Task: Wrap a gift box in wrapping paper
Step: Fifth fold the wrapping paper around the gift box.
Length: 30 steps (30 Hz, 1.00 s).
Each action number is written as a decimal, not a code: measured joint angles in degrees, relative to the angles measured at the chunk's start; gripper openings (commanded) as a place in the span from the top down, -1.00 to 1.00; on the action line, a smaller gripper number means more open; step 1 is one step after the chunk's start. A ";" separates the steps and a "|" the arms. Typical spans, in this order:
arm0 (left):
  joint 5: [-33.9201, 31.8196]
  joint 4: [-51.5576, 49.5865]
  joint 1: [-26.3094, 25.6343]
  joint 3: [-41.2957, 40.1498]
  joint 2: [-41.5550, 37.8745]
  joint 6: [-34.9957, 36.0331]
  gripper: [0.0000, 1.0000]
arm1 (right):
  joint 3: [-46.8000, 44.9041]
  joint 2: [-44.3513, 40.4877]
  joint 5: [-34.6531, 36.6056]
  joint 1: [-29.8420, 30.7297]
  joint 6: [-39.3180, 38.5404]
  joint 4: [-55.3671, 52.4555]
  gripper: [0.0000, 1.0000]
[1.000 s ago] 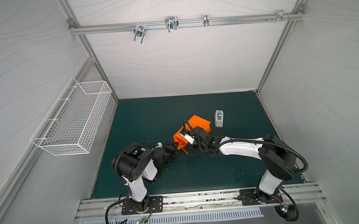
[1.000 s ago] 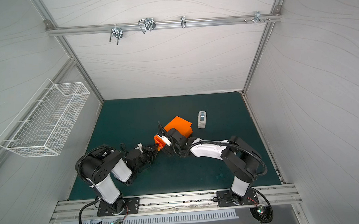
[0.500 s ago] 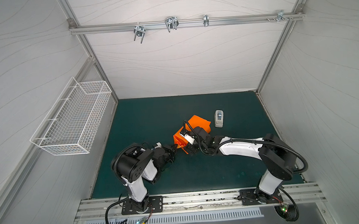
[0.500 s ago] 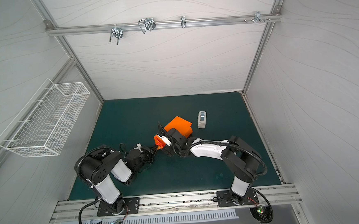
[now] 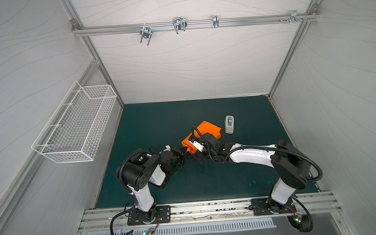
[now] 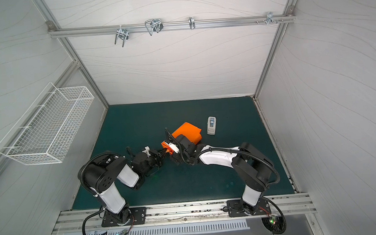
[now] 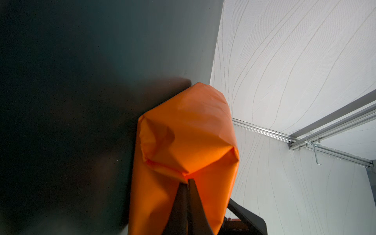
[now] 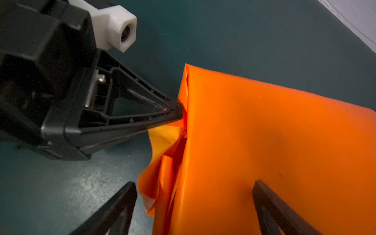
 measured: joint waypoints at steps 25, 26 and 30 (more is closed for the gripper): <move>3.76 -0.39 0.94 3.98 1.53 -0.20 -0.05 | 1.31 1.27 2.56 -0.02 0.22 -0.24 -0.34; 4.04 -0.22 1.07 4.15 1.62 -0.04 -0.11 | 1.31 1.27 2.60 -0.02 0.20 -0.24 -0.33; 5.29 -0.28 1.53 4.83 1.73 0.79 -0.23 | 1.31 1.27 2.67 -0.02 0.20 -0.24 -0.32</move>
